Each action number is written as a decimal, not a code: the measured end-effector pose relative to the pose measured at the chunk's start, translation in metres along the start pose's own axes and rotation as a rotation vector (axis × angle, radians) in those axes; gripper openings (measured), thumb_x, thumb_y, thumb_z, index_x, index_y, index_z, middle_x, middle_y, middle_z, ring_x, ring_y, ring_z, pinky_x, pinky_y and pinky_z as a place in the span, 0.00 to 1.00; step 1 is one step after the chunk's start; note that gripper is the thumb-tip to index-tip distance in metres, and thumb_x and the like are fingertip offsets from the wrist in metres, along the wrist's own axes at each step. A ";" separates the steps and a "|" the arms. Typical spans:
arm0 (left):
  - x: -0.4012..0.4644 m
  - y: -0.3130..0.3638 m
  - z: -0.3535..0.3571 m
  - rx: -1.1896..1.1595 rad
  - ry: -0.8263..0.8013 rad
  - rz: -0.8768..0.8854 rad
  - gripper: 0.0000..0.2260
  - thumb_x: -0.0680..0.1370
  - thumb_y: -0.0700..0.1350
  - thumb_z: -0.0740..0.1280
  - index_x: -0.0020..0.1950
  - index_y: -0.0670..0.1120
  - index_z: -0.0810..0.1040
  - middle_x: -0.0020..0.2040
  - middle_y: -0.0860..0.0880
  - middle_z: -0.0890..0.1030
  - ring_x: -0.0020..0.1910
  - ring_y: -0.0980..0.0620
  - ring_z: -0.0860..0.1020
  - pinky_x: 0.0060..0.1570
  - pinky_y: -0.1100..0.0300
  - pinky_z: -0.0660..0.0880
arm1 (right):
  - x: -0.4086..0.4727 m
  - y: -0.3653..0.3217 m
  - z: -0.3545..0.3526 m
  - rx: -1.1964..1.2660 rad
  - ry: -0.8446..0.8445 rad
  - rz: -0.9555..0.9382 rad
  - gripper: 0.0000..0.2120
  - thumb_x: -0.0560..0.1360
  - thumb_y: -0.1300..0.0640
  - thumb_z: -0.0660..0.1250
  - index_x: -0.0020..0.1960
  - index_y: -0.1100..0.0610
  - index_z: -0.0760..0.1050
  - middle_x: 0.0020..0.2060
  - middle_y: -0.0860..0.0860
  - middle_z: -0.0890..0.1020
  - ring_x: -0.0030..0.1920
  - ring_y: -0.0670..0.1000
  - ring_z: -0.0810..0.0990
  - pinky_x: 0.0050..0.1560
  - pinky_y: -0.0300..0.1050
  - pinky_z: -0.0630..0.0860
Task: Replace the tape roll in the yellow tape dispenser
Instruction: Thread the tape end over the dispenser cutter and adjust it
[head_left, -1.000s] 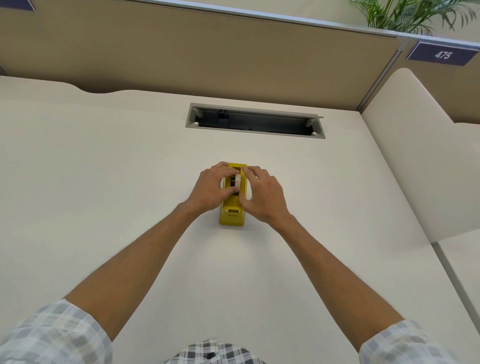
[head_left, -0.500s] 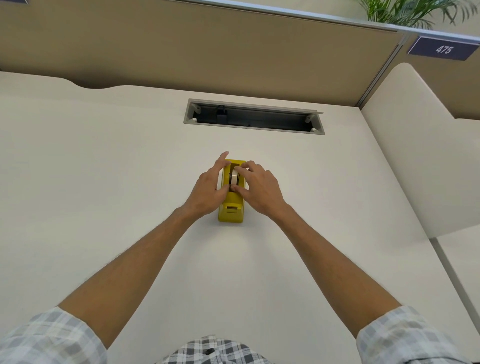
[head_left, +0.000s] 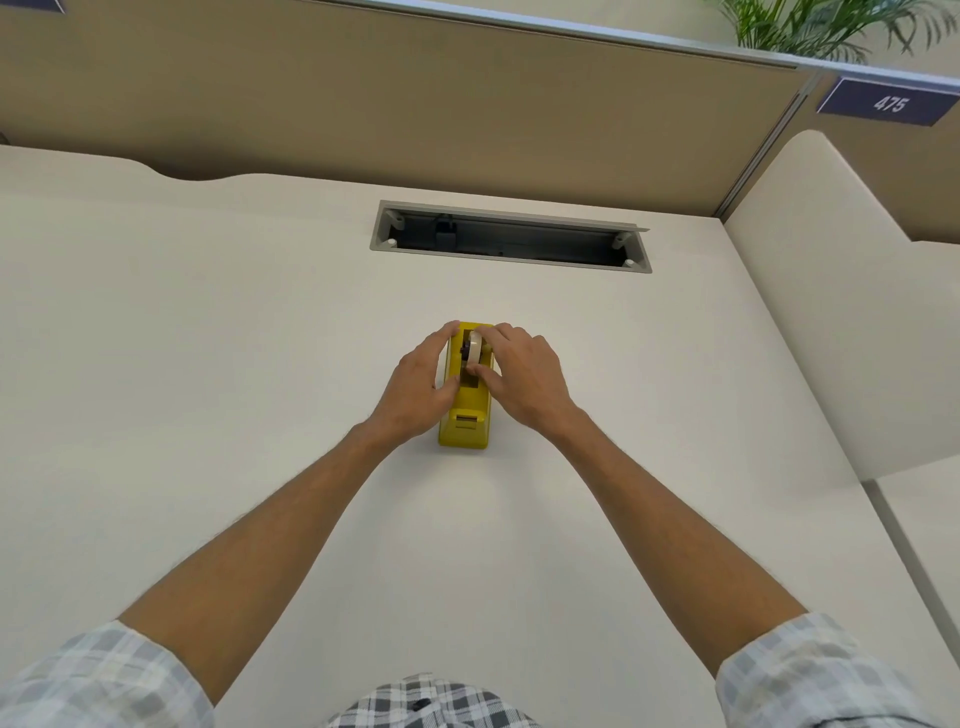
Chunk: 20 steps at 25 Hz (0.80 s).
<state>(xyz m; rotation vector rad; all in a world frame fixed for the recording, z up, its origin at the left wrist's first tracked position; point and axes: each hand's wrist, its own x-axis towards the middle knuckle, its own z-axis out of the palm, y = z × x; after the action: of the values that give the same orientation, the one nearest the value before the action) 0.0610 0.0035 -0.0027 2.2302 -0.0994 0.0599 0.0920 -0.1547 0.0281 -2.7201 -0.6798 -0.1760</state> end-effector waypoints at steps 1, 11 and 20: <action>-0.001 0.001 0.000 -0.002 0.017 0.012 0.29 0.77 0.42 0.67 0.76 0.48 0.61 0.74 0.49 0.68 0.72 0.47 0.68 0.69 0.52 0.67 | -0.001 -0.001 -0.001 0.014 0.010 0.004 0.19 0.78 0.52 0.65 0.67 0.56 0.70 0.60 0.52 0.78 0.57 0.54 0.76 0.55 0.50 0.71; -0.016 0.023 -0.005 -0.175 0.203 0.158 0.15 0.77 0.45 0.67 0.63 0.48 0.78 0.54 0.50 0.84 0.51 0.52 0.82 0.51 0.53 0.80 | -0.017 -0.018 -0.023 0.754 0.122 0.322 0.08 0.67 0.47 0.75 0.44 0.48 0.82 0.37 0.42 0.84 0.41 0.42 0.82 0.43 0.39 0.75; -0.024 0.031 -0.024 -0.372 -0.122 0.054 0.14 0.76 0.44 0.70 0.61 0.48 0.80 0.52 0.52 0.85 0.53 0.57 0.82 0.57 0.59 0.78 | -0.030 -0.003 -0.038 0.736 -0.114 0.194 0.16 0.75 0.49 0.70 0.61 0.50 0.78 0.57 0.44 0.81 0.52 0.39 0.78 0.46 0.37 0.69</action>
<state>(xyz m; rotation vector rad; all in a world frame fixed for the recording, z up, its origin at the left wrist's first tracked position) 0.0342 0.0045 0.0342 1.8580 -0.2197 -0.0610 0.0628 -0.1787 0.0586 -2.0704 -0.3937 0.2357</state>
